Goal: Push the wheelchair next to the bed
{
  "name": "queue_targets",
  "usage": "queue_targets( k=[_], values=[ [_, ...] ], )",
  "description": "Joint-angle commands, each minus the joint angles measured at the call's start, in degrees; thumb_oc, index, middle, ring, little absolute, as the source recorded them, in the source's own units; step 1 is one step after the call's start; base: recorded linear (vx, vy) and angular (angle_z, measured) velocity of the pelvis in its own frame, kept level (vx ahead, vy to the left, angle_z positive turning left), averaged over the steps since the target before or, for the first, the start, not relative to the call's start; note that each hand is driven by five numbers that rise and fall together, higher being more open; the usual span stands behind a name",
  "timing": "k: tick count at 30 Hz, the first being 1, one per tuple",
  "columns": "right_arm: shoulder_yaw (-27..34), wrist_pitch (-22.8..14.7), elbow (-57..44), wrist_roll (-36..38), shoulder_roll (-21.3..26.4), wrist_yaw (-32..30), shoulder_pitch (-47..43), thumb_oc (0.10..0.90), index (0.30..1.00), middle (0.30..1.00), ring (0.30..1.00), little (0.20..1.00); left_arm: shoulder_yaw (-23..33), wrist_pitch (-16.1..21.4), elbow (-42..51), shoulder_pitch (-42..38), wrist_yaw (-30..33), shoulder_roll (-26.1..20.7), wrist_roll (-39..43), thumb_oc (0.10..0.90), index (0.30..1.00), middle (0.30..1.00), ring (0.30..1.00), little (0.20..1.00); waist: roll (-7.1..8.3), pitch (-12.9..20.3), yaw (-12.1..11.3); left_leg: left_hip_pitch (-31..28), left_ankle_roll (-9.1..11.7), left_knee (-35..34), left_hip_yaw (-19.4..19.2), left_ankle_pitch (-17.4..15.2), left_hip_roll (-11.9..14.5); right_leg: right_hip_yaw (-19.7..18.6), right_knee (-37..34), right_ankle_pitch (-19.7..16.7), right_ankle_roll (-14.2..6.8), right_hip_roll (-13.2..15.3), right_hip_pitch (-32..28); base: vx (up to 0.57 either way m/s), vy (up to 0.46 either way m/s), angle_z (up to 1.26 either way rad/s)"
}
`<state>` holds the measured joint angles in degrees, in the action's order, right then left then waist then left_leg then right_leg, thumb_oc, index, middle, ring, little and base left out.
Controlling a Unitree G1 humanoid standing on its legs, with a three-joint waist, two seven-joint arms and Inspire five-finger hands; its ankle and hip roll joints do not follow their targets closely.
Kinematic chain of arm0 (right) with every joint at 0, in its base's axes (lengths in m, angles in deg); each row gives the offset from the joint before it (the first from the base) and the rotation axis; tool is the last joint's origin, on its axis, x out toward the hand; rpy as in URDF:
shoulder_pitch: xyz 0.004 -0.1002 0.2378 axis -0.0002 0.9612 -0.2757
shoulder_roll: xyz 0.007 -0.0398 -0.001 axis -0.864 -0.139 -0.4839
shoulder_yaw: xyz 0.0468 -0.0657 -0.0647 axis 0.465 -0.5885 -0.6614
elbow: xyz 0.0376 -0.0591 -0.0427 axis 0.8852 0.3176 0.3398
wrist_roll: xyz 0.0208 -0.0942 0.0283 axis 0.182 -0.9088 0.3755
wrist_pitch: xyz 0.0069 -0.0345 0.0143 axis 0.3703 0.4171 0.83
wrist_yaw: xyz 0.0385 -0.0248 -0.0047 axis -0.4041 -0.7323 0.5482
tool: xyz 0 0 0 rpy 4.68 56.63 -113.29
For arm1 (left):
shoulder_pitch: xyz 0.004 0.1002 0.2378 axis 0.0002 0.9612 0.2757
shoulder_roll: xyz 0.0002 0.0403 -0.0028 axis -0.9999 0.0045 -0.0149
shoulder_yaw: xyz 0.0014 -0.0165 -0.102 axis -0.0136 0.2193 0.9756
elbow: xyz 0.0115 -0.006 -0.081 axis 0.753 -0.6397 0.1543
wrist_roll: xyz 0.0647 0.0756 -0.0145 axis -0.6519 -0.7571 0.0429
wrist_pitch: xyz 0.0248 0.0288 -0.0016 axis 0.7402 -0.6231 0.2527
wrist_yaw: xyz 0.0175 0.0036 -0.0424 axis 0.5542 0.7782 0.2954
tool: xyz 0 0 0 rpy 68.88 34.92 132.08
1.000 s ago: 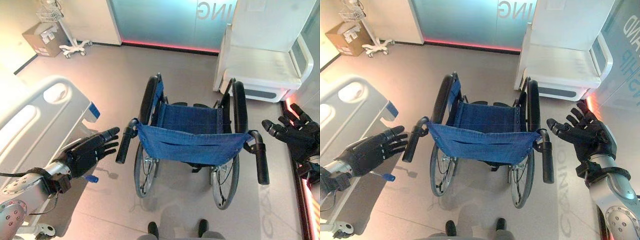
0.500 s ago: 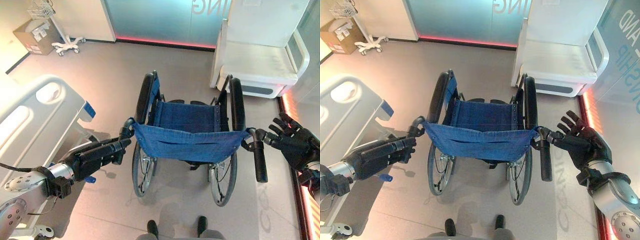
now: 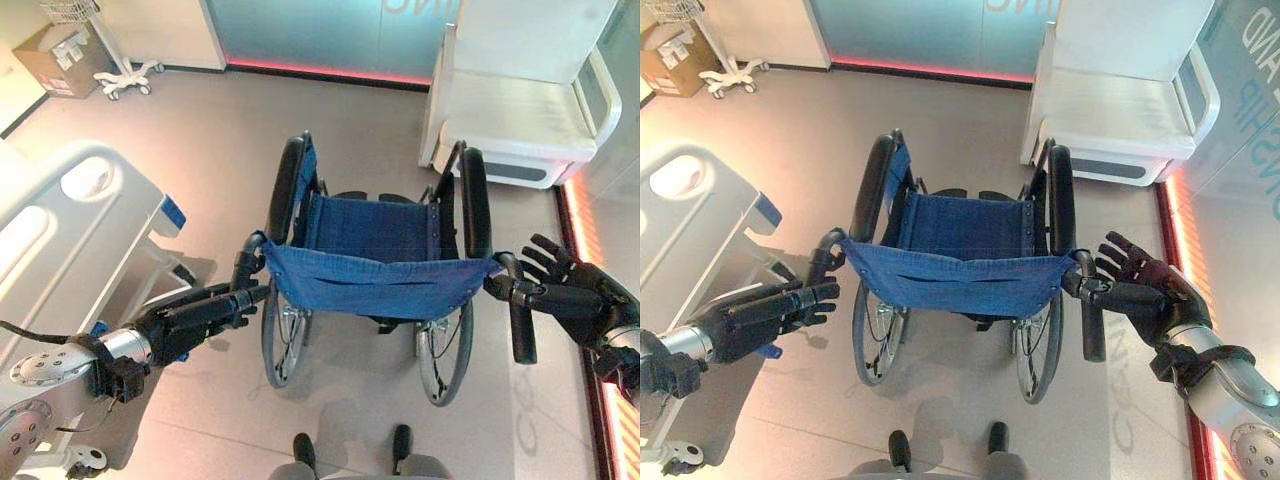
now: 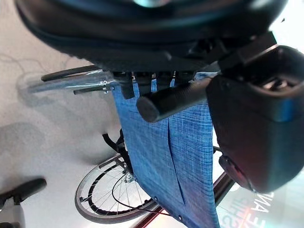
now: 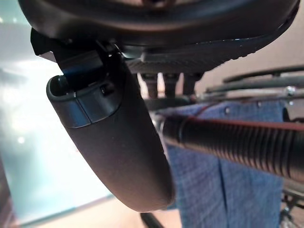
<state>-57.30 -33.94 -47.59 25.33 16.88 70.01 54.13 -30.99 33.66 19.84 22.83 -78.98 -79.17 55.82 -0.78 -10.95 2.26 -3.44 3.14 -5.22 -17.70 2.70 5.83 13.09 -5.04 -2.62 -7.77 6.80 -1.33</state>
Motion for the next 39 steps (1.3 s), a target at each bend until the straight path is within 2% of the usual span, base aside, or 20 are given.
queue_targets(
  k=[1,2,3,6,11,20,22,27,31,36,39],
  values=[
    [1.28,-4.05,-3.14,0.0,4.47,0.52,-5.93,0.8,0.9,0.9,0.9,0.9,0.43,5.08,-1.41,-6.3,-0.82,-2.94,1.16,0.554,0.531,0.531,0.531,0.531,-0.98,1.14,1.44,0.66,0.97,0.22,-1.66,-0.33,-0.62,1.92,4.33,2.86,-0.65,0.15,-0.59,0.0,0.0,0.0],
    [0.81,-4.44,-2.61,0.73,4.56,-0.17,-6.49,0.8,0.9,0.9,0.9,0.9,-0.24,5.04,-1.65,-7.03,-1.14,-3.25,0.95,0.456,0.385,0.385,0.385,0.385,-1.01,1.05,1.5,0.7,0.97,0.22,-1.69,-0.3,-0.65,1.9,4.39,2.84,-0.64,0.14,-0.51,-0.03,0.014,0.0],
    [0.18,-4.61,-2.01,1.3,4.44,-1.52,-7.34,0.8,0.9,0.9,0.9,0.9,-1.37,5.24,-1.98,-8.08,-1.24,-3.51,1.06,0.4,0.3,0.3,0.3,0.3,-1.03,0.95,1.63,0.71,0.96,0.22,-1.77,-0.3,-0.66,1.79,4.43,2.84,-0.65,0.12,-0.45,0.0,0.0,0.0],
    [-0.42,-3.44,-1.16,-0.16,4.47,-3.68,-8.33,0.8,0.9,0.9,0.9,0.9,-3.03,4.98,-2.35,-9.81,0.24,-3.71,1.99,0.4,0.3,0.3,0.3,0.3,-1.1,0.85,1.86,0.74,0.89,0.22,-1.94,-0.32,-0.71,1.58,4.42,2.81,-0.68,0.07,-0.36,0.0,0.006,-0.01],
    [-2.15,1.21,0.29,-2.67,5.27,-4.82,-9.87,0.8,0.9,0.9,0.9,0.9,-6.62,5.81,-3.44,-14.42,3.0,-4.69,4.05,0.4,0.3,0.3,0.3,0.3,-1.18,0.58,2.45,0.61,0.83,0.22,-2.23,-0.35,-0.82,1.09,4.37,2.8,-0.64,-0.07,-0.41,0.0,0.0,0.0],
    [-5.47,4.8,4.08,-3.79,5.92,-8.58,-13.97,0.8,0.9,0.9,0.9,0.9,-12.62,6.03,-5.86,-21.76,4.36,-5.03,4.23,0.4,0.3,0.3,0.3,0.3,-1.18,-0.01,3.03,0.38,0.78,0.22,-2.4,-0.38,-0.91,0.69,4.57,2.97,-0.52,-0.37,-0.52,0.0,0.0,0.0],
    [-6.0,6.57,4.55,-4.21,6.03,-8.42,-14.58,0.8,0.9,0.9,0.9,0.9,-13.17,6.15,-5.72,-22.36,4.12,-4.96,3.99,0.4,0.3,0.3,0.3,0.3,-1.16,-0.11,3.03,0.4,0.78,0.22,-2.44,-0.33,-0.87,0.53,4.61,3.0,-0.47,-0.44,-0.46,0.0,0.0,0.0],
    [-7.47,8.24,5.37,-4.88,6.28,-8.84,-15.35,0.8,0.9,0.9,0.9,0.9,-14.58,6.45,-5.73,-23.25,4.24,-4.82,3.82,0.4,0.3,0.3,0.3,0.3,-1.15,-0.08,2.98,0.33,0.73,0.22,-2.45,-0.34,-0.91,0.38,4.72,3.13,-0.41,-0.52,-0.5,0.02,-0.001,-0.05],
    [-8.54,10.31,6.18,-4.28,6.5,-6.97,-15.5,0.8,0.9,0.9,0.9,0.9,-15.08,6.13,-6.01,-23.67,4.42,-4.94,4.41,0.4,0.3,0.3,0.3,0.3,-1.05,0.21,2.85,0.15,0.73,0.22,-2.5,-0.37,-0.9,0.5,4.7,3.17,-0.39,-0.56,-0.7,0.04,-0.007,-0.03],
    [-11.0,10.68,7.6,-3.39,5.73,-6.37,-16.65,0.8,0.9,0.9,0.9,0.9,-16.07,6.21,-6.56,-24.2,4.6,-4.09,3.81,0.4,0.3,0.3,0.3,0.3,-0.97,0.47,2.34,0.4,0.75,0.24,-2.29,-0.16,-0.85,0.56,4.8,3.15,-0.15,-0.69,-0.51,0.02,-0.006,0.0],
    [-11.75,13.24,8.63,-5.07,5.54,-9.37,-16.79,0.8,0.9,0.9,0.9,0.9,-16.66,6.65,-6.9,-24.28,4.52,-3.64,3.28,0.4,0.3,0.3,0.3,0.3,-0.84,0.43,2.15,0.52,0.84,0.42,-2.02,-0.1,-0.8,0.62,4.91,3.19,-0.13,-0.64,-0.52,0.02,-0.004,0.0]
  ],
)
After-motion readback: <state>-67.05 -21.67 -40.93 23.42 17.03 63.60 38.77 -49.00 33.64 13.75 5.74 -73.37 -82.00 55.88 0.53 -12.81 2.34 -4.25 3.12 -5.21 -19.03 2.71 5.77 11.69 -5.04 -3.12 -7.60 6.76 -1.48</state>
